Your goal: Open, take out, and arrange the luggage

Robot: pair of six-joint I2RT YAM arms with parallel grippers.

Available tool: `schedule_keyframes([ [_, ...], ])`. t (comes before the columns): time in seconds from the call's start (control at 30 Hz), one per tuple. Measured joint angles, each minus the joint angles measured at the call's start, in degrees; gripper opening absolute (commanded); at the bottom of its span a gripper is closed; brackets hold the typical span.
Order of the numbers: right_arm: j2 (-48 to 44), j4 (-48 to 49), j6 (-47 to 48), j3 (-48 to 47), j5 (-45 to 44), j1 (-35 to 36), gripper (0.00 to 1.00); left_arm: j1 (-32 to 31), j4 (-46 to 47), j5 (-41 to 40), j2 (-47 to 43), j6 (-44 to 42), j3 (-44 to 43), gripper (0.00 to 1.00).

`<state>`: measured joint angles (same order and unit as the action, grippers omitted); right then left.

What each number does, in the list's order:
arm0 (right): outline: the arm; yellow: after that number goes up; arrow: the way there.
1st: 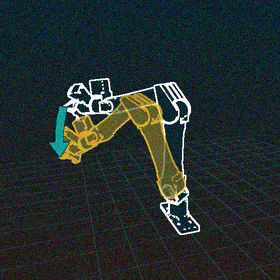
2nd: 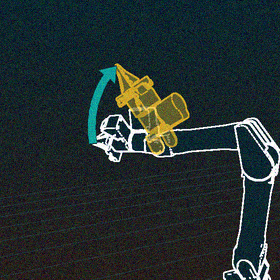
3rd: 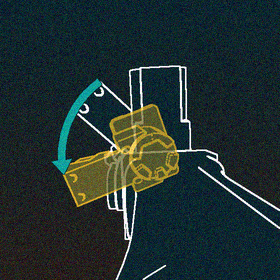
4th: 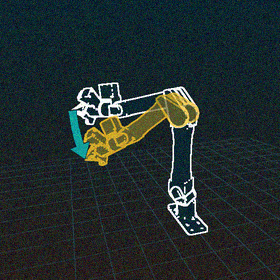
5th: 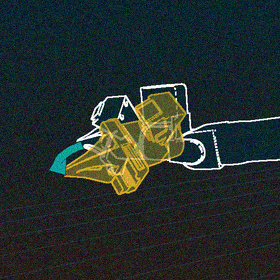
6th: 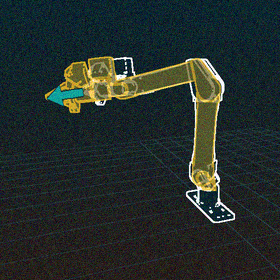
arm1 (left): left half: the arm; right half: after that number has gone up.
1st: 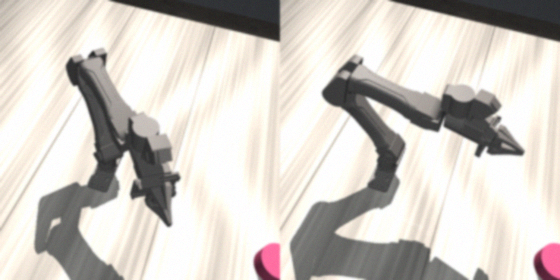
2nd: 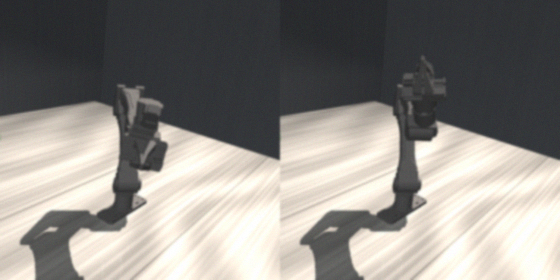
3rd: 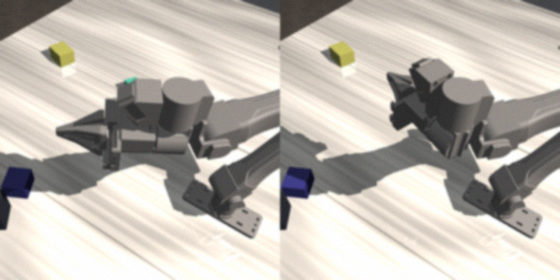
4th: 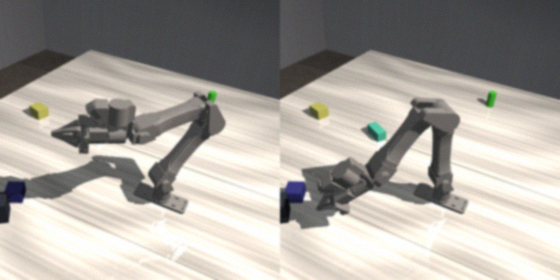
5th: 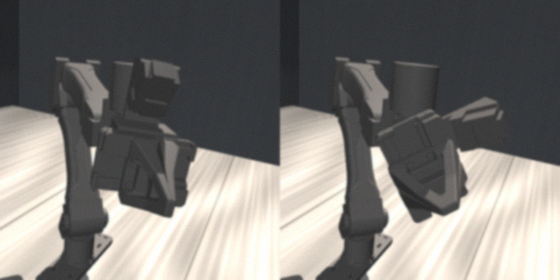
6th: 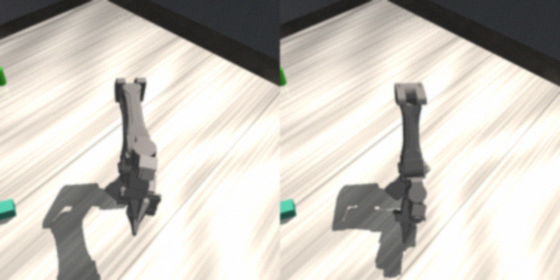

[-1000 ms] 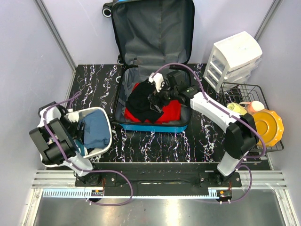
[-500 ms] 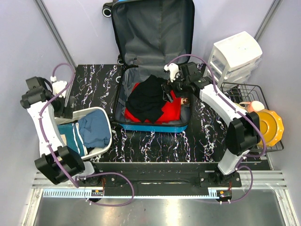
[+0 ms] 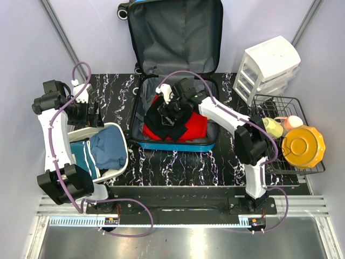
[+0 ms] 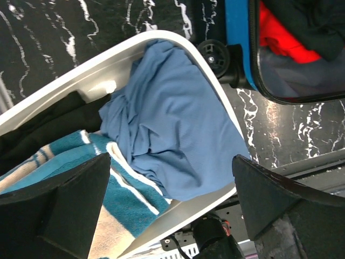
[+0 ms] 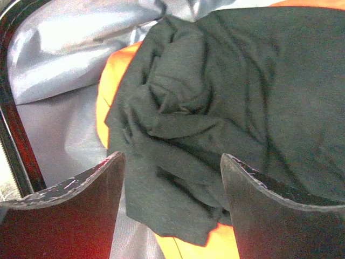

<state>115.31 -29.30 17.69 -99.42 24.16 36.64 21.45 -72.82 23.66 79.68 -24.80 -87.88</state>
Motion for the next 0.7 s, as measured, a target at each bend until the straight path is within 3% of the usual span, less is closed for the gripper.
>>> schedule_keyframes([
  [0.23, 1.53, -0.42, 3.02, 0.11, -0.07, 3.61, 0.86, -3.34, 0.57, 1.64, 0.02, 2.47, 2.05, 0.99],
  [0.37, 2.49, -0.55, 3.96, 0.11, -1.03, 4.94, 0.77, -4.70, 0.98, 2.10, 0.13, 3.54, 2.45, 0.99],
  [0.5, 3.37, -0.52, 5.53, 0.48, -4.48, 7.04, 0.76, -5.35, 1.84, 2.32, 0.70, 4.33, 2.51, 0.98],
  [0.63, 5.84, -0.09, 7.50, 0.48, -10.16, 9.16, 0.52, -5.64, 2.40, 2.49, 1.70, 5.05, 2.51, 0.98],
  [0.67, 6.43, -0.02, 7.89, 0.48, -11.63, 9.42, 0.32, -5.66, 2.51, 2.56, 1.92, 5.16, 2.51, 0.98],
  [0.7, 6.91, 0.28, 8.20, 0.50, -13.27, 9.62, 0.21, -5.70, 2.60, 2.62, 2.14, 5.20, 2.51, 0.98],
])
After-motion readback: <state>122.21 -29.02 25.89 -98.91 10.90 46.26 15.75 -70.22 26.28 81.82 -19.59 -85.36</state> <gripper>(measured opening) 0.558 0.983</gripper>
